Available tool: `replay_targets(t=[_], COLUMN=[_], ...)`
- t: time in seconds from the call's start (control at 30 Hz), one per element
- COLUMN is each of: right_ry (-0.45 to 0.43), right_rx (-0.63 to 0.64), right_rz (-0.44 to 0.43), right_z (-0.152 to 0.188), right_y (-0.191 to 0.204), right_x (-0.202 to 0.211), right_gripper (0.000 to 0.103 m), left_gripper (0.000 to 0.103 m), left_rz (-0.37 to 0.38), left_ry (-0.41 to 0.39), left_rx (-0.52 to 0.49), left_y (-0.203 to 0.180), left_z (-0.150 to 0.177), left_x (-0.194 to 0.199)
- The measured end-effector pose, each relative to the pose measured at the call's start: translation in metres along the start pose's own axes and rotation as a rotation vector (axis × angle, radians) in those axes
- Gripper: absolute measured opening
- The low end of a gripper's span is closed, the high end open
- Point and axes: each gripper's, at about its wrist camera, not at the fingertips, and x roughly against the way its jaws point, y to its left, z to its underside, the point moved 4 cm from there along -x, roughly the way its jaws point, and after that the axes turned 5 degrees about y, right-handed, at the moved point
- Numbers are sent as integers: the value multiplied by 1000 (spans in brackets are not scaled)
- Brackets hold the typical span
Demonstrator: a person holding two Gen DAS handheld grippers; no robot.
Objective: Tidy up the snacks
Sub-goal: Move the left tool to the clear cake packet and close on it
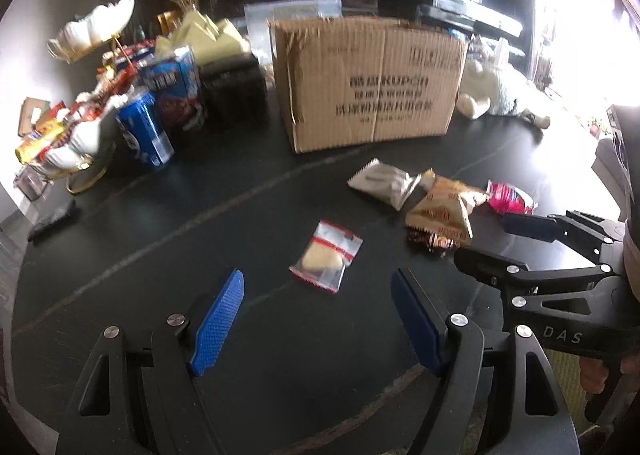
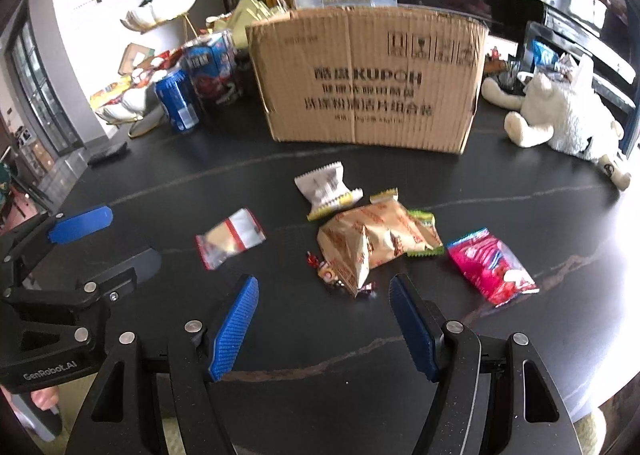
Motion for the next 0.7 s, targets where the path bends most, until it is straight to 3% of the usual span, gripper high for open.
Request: replay_targets(t=[0.2,0.7], right_ry=[34,43], right_rx=[-3,25], right_rz=[35,75], right_z=[2,-4], right_y=[-5,-6], right_x=[-21,-47], right_gripper=[69,69], left_gripper=[76,76], left_rz=[20,52], left_ry=[52,91], left_rx=[-7,-51], left_y=[3,6], left_z=[4,-10], left_x=[-26,-69])
